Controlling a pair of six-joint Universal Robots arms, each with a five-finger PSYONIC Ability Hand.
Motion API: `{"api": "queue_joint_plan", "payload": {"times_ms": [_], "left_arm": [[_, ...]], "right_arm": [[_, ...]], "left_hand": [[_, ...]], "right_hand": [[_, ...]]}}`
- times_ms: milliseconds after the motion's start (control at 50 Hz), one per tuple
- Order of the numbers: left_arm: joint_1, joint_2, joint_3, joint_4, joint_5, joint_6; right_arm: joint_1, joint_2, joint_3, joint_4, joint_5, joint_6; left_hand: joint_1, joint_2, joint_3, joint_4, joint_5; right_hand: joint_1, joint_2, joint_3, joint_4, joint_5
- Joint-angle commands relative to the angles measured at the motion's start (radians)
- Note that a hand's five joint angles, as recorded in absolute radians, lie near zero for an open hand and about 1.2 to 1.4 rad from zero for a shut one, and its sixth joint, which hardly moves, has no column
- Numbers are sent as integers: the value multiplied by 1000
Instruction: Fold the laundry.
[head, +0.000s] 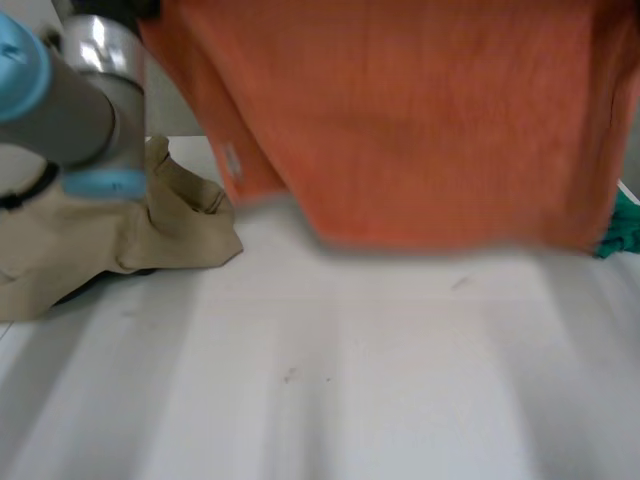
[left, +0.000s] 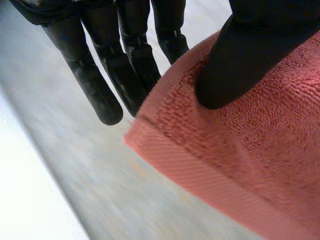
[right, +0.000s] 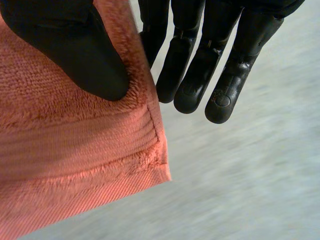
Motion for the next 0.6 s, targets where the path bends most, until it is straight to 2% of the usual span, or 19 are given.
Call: {"api": "queue_joint_plan", "payload": {"times_ms": [20,220,420,520,600], "left_arm": [[14,46,-3,87,-4,-5],[23,41,-263,79,7,-10],[11,-38,-492,48,71,5],[8,-6,-595,-86,75,74],[12,107,-713,-255,73,179]], "right_arm": [[8,-69,38,-105,43,63],[54,-70,227,-52,39,67],[59,69,370,109,40,55],[54,56,416,247,33,49],[48,-21,463,396,28,17]], "left_hand": [[260,199,204,195,245],[260,199,204,195,245],[260,199,204,195,245],[260,199,204,195,245],[260,199,204,195,245]], "right_hand": [[413,228,213,208,234],[413,228,213,208,234],[413,228,213,208,234],[413,228,213,208,234],[413,228,213,208,234]]}}
